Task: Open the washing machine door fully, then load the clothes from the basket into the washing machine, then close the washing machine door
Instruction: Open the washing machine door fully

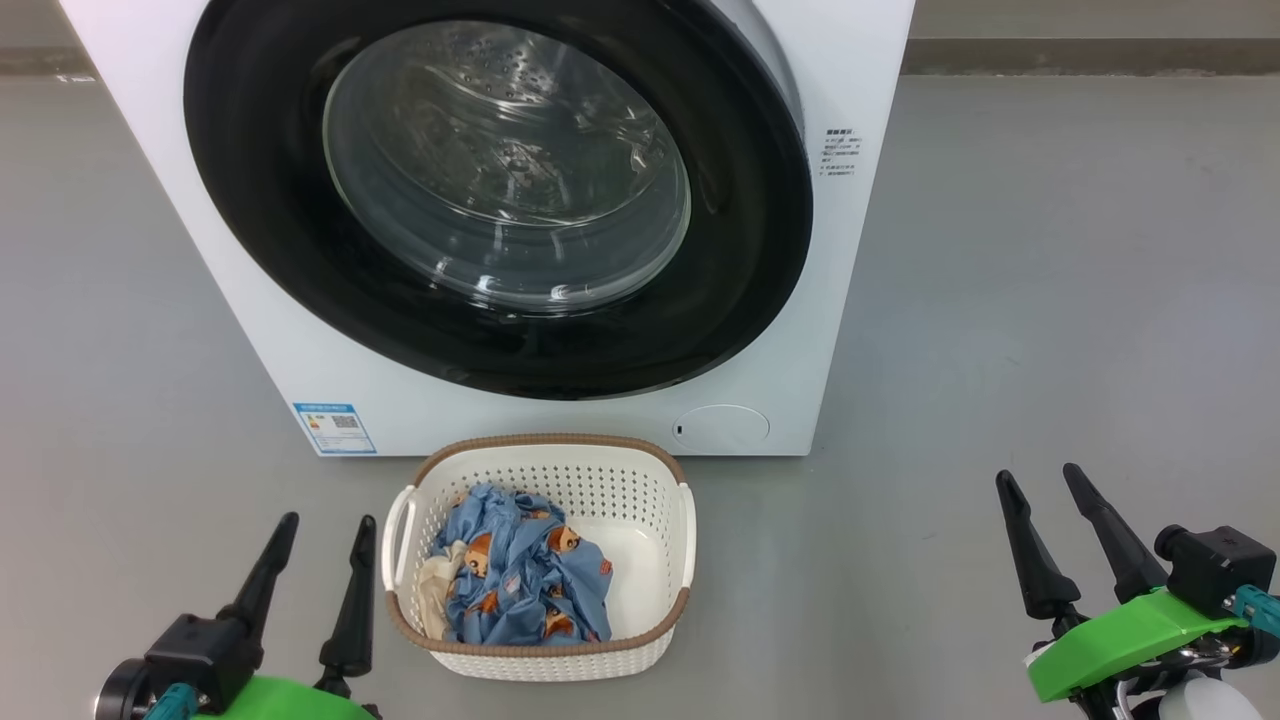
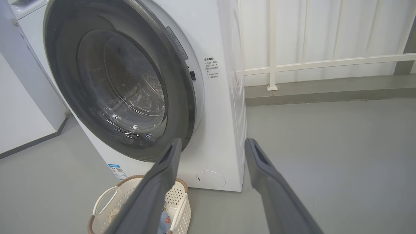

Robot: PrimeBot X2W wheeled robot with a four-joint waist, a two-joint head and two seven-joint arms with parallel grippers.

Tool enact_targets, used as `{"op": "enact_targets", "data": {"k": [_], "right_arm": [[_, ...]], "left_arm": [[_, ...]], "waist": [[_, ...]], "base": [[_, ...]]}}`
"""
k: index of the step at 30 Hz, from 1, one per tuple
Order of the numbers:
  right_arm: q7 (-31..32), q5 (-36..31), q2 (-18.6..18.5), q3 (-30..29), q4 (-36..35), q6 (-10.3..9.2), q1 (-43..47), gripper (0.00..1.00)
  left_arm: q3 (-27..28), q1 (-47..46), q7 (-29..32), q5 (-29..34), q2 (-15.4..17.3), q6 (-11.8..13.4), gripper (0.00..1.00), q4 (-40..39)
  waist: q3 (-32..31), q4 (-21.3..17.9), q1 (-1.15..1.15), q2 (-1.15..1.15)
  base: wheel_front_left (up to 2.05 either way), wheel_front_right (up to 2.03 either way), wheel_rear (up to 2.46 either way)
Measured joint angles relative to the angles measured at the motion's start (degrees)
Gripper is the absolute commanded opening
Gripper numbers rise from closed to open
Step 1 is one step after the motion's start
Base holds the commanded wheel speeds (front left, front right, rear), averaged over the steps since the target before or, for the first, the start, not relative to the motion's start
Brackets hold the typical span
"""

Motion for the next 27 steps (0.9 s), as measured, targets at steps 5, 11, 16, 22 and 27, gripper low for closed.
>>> {"op": "enact_targets", "data": {"k": [5,11,16,22,27], "right_arm": [[0.0,0.01,0.0,-0.1,0.0,0.0,-0.02,1.0],[0.0,0.54,-0.13,-0.29,0.0,0.0,-0.09,1.0],[0.0,0.55,-0.44,-0.46,0.01,0.0,-0.94,1.0],[-0.01,0.91,-0.94,-0.87,-0.02,0.01,-2.59,1.0],[-0.03,1.46,-1.55,-1.99,-0.03,0.0,-4.66,1.0]], "left_arm": [[-0.02,0.0,0.0,0.0,0.0,-0.01,1.0,-0.09],[-0.01,0.0,0.0,0.0,0.0,0.0,1.0,-0.27],[0.0,0.0,0.0,-1.05,-0.2,-0.01,1.0,-0.43],[-0.01,-0.05,0.0,-1.89,-0.19,0.0,1.0,-0.98],[0.1,-0.2,-0.01,-1.93,-0.21,-0.01,1.0,-1.2]], "waist": [[0.18,-0.03,0.0,0.0],[0.53,0.08,0.0,0.0],[0.86,0.19,0.0,0.0],[1.84,0.39,0.0,0.0],[3.09,0.65,0.0,0.0]], "base": [[0.0,0.0,0.0],[0.0,0.0,0.0],[0.0,0.0,0.0],[0.0,0.0,0.0],[0.0,0.0,0.0]]}}
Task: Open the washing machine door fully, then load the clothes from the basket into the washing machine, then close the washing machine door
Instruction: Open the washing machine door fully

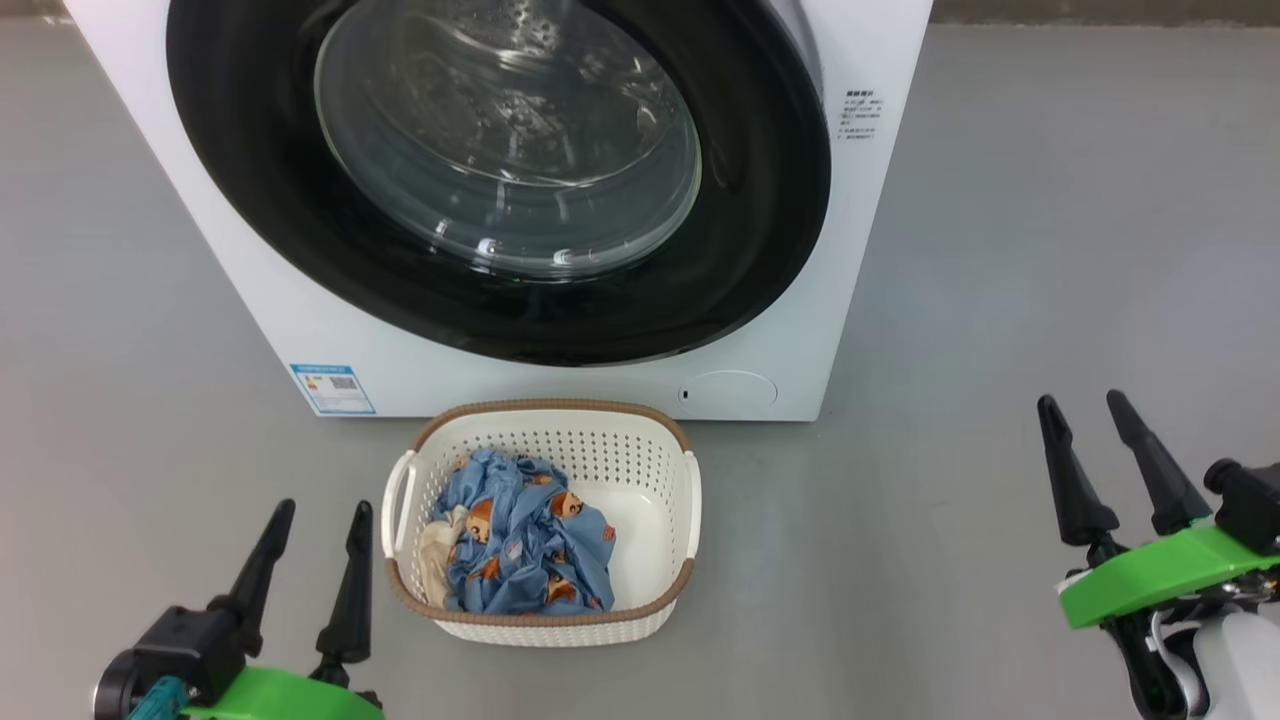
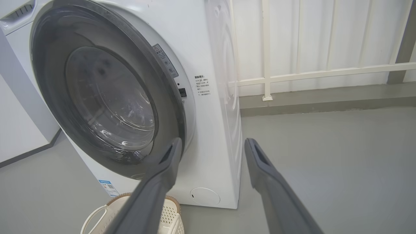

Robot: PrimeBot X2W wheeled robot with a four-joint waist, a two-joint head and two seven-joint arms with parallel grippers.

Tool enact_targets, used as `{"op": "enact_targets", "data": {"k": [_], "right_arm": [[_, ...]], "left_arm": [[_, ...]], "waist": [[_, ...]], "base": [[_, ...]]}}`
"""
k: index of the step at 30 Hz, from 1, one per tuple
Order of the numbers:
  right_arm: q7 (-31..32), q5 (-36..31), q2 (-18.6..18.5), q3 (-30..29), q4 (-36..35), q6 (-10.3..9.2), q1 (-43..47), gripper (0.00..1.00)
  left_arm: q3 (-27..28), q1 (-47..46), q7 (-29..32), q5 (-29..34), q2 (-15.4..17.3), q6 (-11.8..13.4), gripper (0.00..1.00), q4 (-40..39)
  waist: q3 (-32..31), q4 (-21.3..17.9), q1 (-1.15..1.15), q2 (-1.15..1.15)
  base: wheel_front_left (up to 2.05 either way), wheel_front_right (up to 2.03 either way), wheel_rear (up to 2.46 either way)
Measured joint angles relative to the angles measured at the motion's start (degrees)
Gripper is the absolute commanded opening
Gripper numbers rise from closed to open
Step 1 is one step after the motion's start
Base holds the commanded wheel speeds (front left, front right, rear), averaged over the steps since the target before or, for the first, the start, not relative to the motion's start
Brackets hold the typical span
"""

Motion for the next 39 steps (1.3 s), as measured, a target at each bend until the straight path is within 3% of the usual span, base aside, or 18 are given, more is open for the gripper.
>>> {"op": "enact_targets", "data": {"k": [21,22,23,24,25,26,27,30,39], "right_arm": [[-0.02,8.31,-4.55,-2.37,2.37,0.0,-10.1,1.0],[-0.02,8.93,-4.89,-2.48,2.37,0.0,-10.71,0.89],[-0.02,9.93,-5.01,-2.77,2.33,0.0,-11.39,0.51],[-0.02,10.76,-5.04,-3.15,2.26,0.0,-12.0,0.42],[-0.02,11.36,-5.06,-3.41,2.23,0.0,-12.62,0.29],[-0.02,12.33,-5.2,-3.52,2.16,0.0,-13.13,0.1],[-0.02,13.44,-5.39,-3.52,2.21,0.0,-13.67,0.0],[-0.03,16.41,-6.57,-3.47,2.3,0.0,-15.37,0.0],[1.78,34.71,-10.26,-3.18,4.48,0.0,-22.69,0.0]], "left_arm": [[-0.02,-3.78,0.0,0.35,-0.31,0.0,1.0,-1.78],[-0.02,-4.05,0.0,0.59,-0.33,0.0,1.0,-1.79],[-0.02,-4.32,0.0,0.66,-0.35,0.0,1.0,-1.88],[-0.01,-4.53,0.0,0.67,-0.41,0.0,1.0,-2.02],[0.01,-4.65,0.0,0.68,-0.43,0.0,1.0,-2.09],[0.02,-4.73,0.0,0.69,-0.53,0.0,1.0,-2.18],[0.01,-4.76,0.0,0.69,-0.62,0.0,1.0,-2.25],[0.0,-5.1,0.0,0.7,-0.9,0.0,1.0,-2.46],[0.14,-7.0,-0.01,0.71,-1.38,0.0,1.0,-3.79]], "waist": [[6.56,2.64,0.0,0.0],[6.92,2.8,0.0,0.0],[7.27,2.97,0.0,0.0],[7.61,3.14,0.0,0.0],[7.93,3.29,0.0,0.0],[8.26,3.45,0.0,0.0],[8.58,3.61,0.0,0.0],[9.56,4.1,0.0,0.0],[12.91,5.66,0.0,0.0]], "base": [[0.0,0.0,0.0],[0.0,0.0,0.0],[0.0,0.0,0.0],[0.0,0.0,0.0],[0.0,0.0,0.0],[0.0,0.0,0.0],[0.0,0.0,0.0],[0.0,0.0,0.0],[0.0,0.0,0.0]]}}
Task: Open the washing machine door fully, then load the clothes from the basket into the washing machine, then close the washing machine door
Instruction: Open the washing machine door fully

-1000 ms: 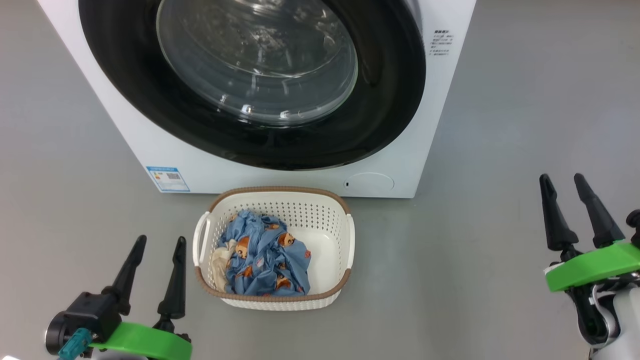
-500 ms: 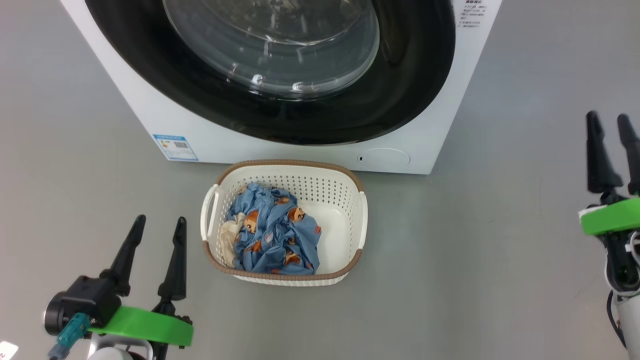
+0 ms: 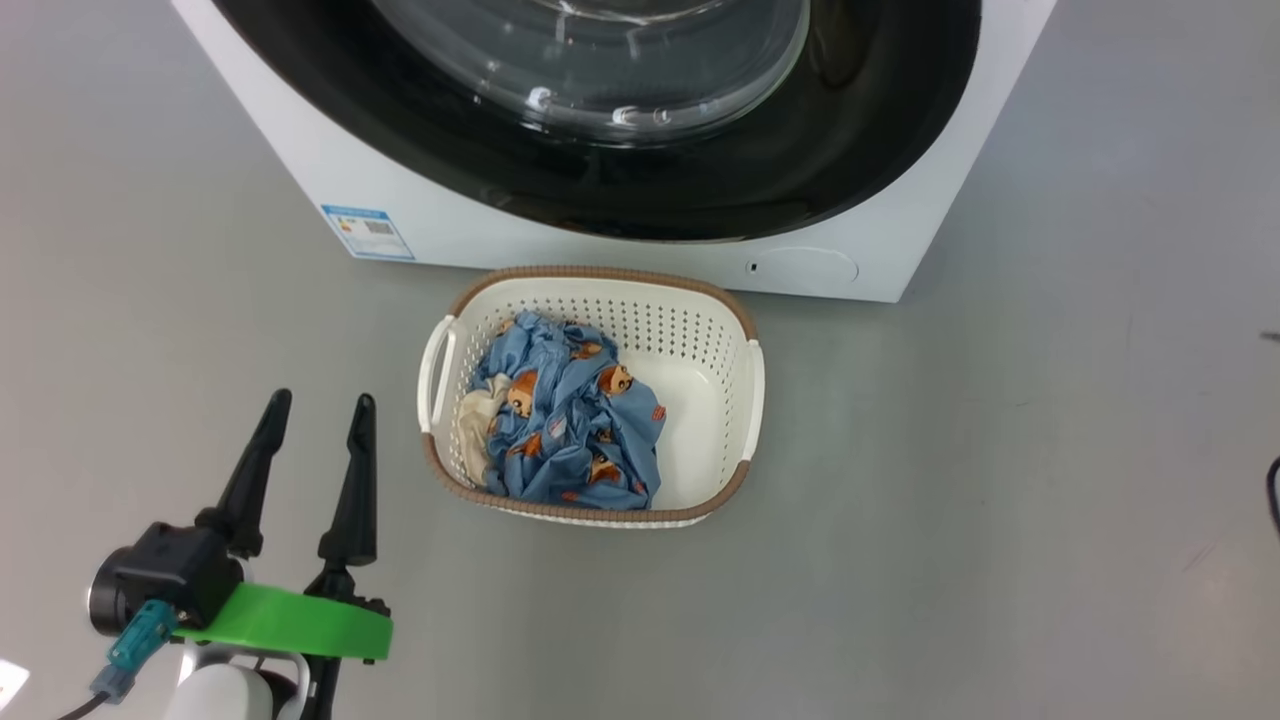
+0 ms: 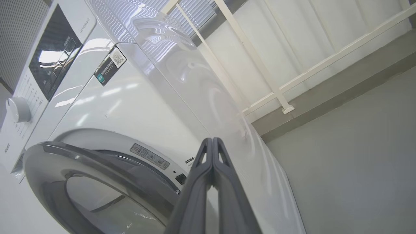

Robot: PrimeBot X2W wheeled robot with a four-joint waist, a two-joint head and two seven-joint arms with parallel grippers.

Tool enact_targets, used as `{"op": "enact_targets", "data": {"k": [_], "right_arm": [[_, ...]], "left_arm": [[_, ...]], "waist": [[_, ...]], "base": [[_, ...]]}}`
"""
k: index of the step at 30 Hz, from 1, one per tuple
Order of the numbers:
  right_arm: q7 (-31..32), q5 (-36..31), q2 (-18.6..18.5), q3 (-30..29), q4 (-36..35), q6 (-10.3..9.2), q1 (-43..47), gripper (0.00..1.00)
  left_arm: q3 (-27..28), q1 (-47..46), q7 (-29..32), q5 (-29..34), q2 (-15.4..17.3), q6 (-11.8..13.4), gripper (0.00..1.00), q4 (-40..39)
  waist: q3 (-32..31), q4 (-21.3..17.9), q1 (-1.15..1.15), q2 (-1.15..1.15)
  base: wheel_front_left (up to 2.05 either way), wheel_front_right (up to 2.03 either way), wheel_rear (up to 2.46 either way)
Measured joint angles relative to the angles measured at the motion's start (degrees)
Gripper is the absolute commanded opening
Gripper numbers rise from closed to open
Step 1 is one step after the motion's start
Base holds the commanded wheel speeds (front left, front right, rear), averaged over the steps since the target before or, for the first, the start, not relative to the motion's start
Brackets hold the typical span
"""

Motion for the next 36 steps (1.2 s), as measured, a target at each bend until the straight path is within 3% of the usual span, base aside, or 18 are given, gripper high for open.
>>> {"op": "enact_targets", "data": {"k": [9,16,28,36], "right_arm": [[6.76,15.3,-3.92,2.54,1.98,0.0,-6.56,0.0],[13.59,22.97,-5.71,3.44,5.53,0.0,-11.54,0.0],[23.92,27.47,-7.66,6.56,8.04,0.0,-19.52,0.0],[27.16,28.02,-7.92,8.56,9.0,0.0,-23.6,0.0]], "left_arm": [[0.19,-0.57,-0.04,0.0,-0.44,0.0,1.0,-0.66],[0.08,-1.38,-0.05,-0.01,-0.88,0.0,1.0,-1.2],[0.07,-3.24,-0.05,-0.02,-2.01,0.0,1.0,-1.78],[0.04,-3.43,-0.05,-0.1,-2.53,0.0,1.0,-2.29]], "waist": [[2.65,1.65,0.0,0.0],[4.77,2.98,0.0,0.0],[8.27,5.7,0.0,0.0],[10.2,6.91,0.0,0.0]], "base": [[0.0,0.0,0.0],[0.0,0.0,0.0],[0.0,0.0,0.0],[0.0,0.0,0.0]]}}
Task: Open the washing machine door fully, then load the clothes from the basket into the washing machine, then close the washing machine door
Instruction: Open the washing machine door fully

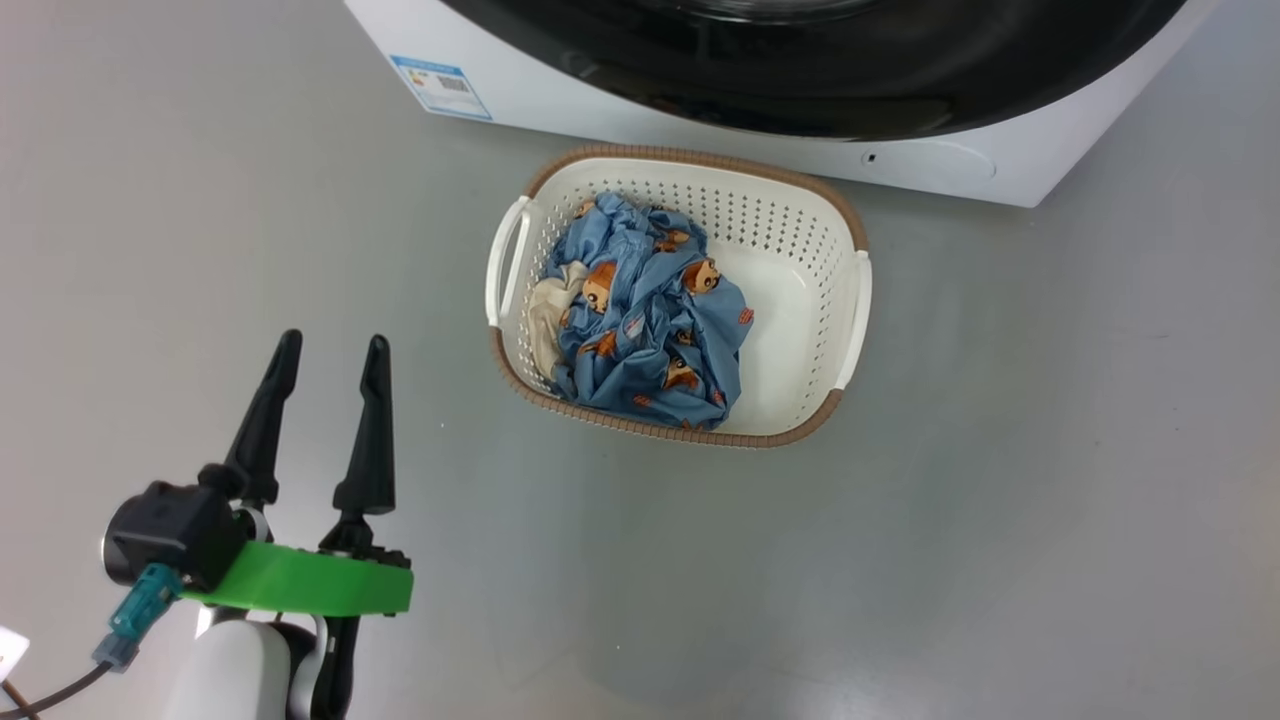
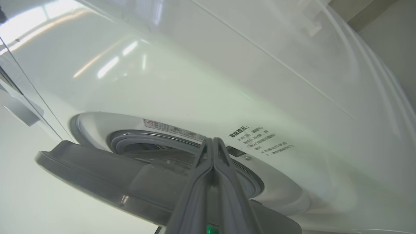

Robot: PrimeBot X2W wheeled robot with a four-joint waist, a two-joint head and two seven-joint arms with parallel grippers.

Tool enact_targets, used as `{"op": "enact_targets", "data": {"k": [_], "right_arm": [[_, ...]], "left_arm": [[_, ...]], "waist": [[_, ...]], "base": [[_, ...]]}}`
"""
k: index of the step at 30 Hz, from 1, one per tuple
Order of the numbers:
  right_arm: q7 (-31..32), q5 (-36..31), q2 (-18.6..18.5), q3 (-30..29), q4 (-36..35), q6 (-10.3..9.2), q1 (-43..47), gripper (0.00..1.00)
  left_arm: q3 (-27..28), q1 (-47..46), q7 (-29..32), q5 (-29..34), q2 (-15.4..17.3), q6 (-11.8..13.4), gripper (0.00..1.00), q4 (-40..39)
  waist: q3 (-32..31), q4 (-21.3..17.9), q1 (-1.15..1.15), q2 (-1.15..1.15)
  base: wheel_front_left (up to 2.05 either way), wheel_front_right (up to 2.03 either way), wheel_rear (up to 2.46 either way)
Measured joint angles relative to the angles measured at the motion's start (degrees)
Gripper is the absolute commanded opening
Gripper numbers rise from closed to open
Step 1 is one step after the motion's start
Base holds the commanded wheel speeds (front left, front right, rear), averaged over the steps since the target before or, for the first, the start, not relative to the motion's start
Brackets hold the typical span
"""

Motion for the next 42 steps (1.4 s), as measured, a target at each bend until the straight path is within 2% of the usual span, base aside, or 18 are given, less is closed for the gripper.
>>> {"op": "enact_targets", "data": {"k": [15,29,42], "right_arm": [[9.06,2.32,-0.02,1.86,1.42,0.0,-4.8,0.0],[11.5,2.3,0.32,2.94,3.37,0.0,-6.7,0.0],[15.32,2.71,0.84,3.93,5.0,-0.15,-5.79,0.0]], "left_arm": [[0.18,-0.96,0.0,-0.03,-1.16,0.0,1.0,-0.65],[0.18,-0.94,0.0,-0.53,-1.31,0.0,1.0,-0.59],[0.33,-0.78,0.0,-1.02,-1.32,0.0,1.0,0.33]], "waist": [[2.09,2.26,0.0,0.0],[1.82,3.78,0.0,0.0],[-0.31,3.61,0.0,0.0]], "base": [[0.0,0.0,0.0],[0.0,0.0,0.0],[0.0,0.0,0.0]]}}
